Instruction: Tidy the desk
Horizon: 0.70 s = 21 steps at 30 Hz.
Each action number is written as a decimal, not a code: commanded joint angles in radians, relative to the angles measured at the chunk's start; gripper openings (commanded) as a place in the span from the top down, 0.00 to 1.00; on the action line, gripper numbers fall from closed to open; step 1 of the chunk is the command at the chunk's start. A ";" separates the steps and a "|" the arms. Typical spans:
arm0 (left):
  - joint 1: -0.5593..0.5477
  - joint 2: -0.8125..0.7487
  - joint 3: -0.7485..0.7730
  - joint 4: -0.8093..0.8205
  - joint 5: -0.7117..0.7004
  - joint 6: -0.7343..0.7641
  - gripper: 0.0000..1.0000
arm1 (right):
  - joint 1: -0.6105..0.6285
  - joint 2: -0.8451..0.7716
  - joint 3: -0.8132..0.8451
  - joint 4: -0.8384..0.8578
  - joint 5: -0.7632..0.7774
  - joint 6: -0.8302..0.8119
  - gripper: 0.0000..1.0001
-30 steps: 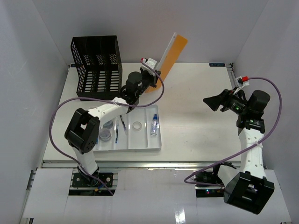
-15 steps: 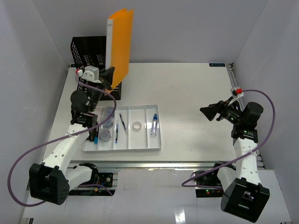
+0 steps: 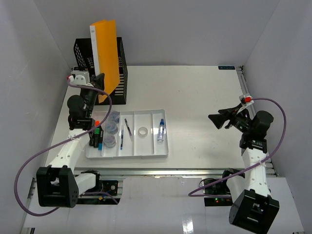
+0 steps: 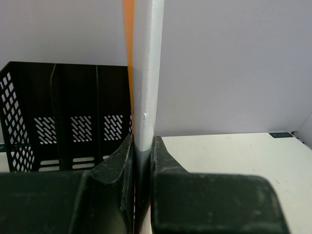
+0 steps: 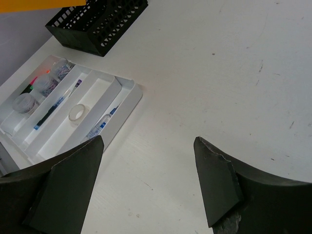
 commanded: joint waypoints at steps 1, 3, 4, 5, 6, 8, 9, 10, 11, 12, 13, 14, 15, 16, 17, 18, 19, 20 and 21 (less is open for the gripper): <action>0.016 0.113 0.101 0.136 0.033 -0.004 1.00 | -0.007 -0.016 -0.006 0.060 -0.005 -0.031 0.19; 0.018 0.176 0.132 0.177 0.034 0.001 1.00 | -0.007 -0.018 -0.006 0.061 -0.007 -0.032 0.19; 0.019 0.212 0.149 0.195 0.034 0.004 1.00 | -0.007 -0.019 -0.006 0.061 -0.009 -0.032 0.19; 0.020 0.252 0.169 0.210 0.034 0.008 1.00 | -0.007 -0.019 -0.005 0.061 -0.011 -0.032 0.19; 0.020 0.269 0.177 0.225 0.030 0.012 1.00 | -0.008 -0.019 -0.004 0.061 -0.012 -0.031 0.19; 0.022 0.327 0.203 0.273 0.011 0.026 1.00 | -0.008 -0.012 -0.004 0.063 -0.016 -0.028 0.19; 0.022 0.356 0.215 0.292 0.004 0.031 1.00 | -0.008 -0.008 -0.004 0.064 -0.019 -0.026 0.19; 0.022 0.378 0.220 0.314 -0.004 0.034 1.00 | -0.008 -0.004 -0.004 0.065 -0.021 -0.024 0.19; 0.022 0.396 0.222 0.338 -0.011 0.036 1.00 | -0.008 0.000 -0.004 0.066 -0.023 -0.022 0.19; 0.023 0.410 0.223 0.374 -0.018 0.038 1.00 | -0.008 0.008 -0.004 0.067 -0.024 -0.022 0.19; 0.023 0.428 0.220 0.402 -0.021 0.035 1.00 | -0.008 0.013 -0.003 0.068 -0.025 -0.021 0.19; 0.024 0.443 0.217 0.426 -0.021 0.032 1.00 | -0.008 0.016 -0.003 0.069 -0.025 -0.021 0.19; 0.026 0.456 0.212 0.447 -0.018 0.027 1.00 | -0.009 0.018 -0.003 0.069 -0.024 -0.021 0.19; 0.029 0.473 0.204 0.474 -0.008 0.014 1.00 | -0.010 0.020 -0.004 0.068 -0.026 -0.021 0.19; 0.033 0.492 0.192 0.506 0.008 -0.005 1.00 | -0.010 0.021 -0.004 0.068 -0.027 -0.021 0.19; 0.036 0.504 0.180 0.528 0.020 -0.019 1.00 | -0.012 0.022 -0.004 0.069 -0.028 -0.021 0.19; 0.039 0.519 0.162 0.556 0.029 -0.033 1.00 | -0.014 0.023 -0.004 0.069 -0.028 -0.021 0.19; 0.042 0.534 0.144 0.585 0.037 -0.049 1.00 | -0.016 0.024 -0.004 0.069 -0.029 -0.021 0.19; 0.044 0.546 0.130 0.615 0.043 -0.069 1.00 | -0.018 0.023 -0.004 0.069 -0.029 -0.021 0.19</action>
